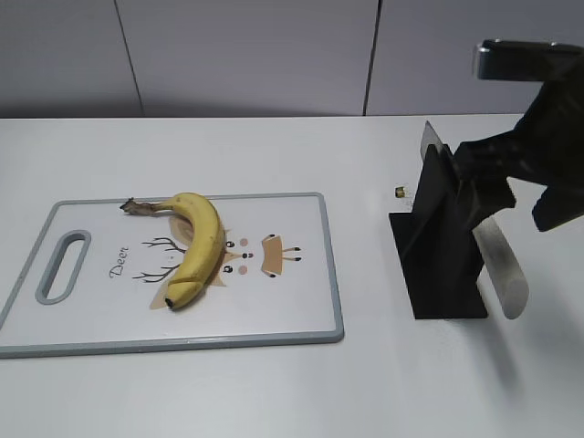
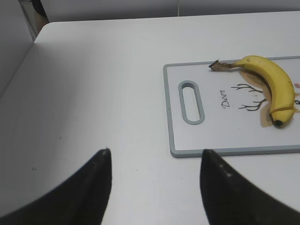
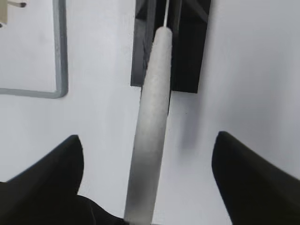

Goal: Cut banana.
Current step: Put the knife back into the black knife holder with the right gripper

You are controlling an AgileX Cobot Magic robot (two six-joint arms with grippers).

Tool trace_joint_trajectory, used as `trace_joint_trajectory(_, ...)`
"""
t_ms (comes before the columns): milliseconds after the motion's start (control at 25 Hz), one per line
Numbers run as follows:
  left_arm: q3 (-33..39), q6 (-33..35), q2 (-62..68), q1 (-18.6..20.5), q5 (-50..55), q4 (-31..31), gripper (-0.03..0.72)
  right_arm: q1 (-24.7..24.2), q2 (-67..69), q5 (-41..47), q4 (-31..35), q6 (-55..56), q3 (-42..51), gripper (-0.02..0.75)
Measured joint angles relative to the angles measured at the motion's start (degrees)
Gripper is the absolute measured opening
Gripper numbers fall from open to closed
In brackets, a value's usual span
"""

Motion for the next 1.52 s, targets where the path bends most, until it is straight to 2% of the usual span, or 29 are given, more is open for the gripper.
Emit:
trace_joint_trajectory(240, 0.0, 0.0, 0.0, 0.0, 0.0, 0.0, 0.58, 0.0, -12.3, 0.7, 0.0, -5.8, 3.5, 0.645)
trace_joint_trajectory(640, 0.3, -0.1, 0.0, 0.0, 0.0, 0.1, 0.579, 0.0, -43.1, 0.8, 0.0, -13.4, 22.6, 0.612)
trace_joint_trajectory(920, 0.4, -0.1, 0.0, 0.0, 0.0, 0.1, 0.577, 0.0, -66.8, 2.4, 0.0, -16.6, 31.7, 0.594)
trace_joint_trajectory(1200, 0.4, -0.1, 0.0, 0.0, 0.0, 0.1, 0.576, 0.0, -82.6, 2.9, 0.7, -18.7, 33.1, 0.592)
trace_joint_trajectory(1520, 0.4, -0.1, 0.0, 0.0, 0.0, 0.2, 0.576, 0.0, -84.8, 3.1, 1.0, -18.8, 33.1, 0.592)
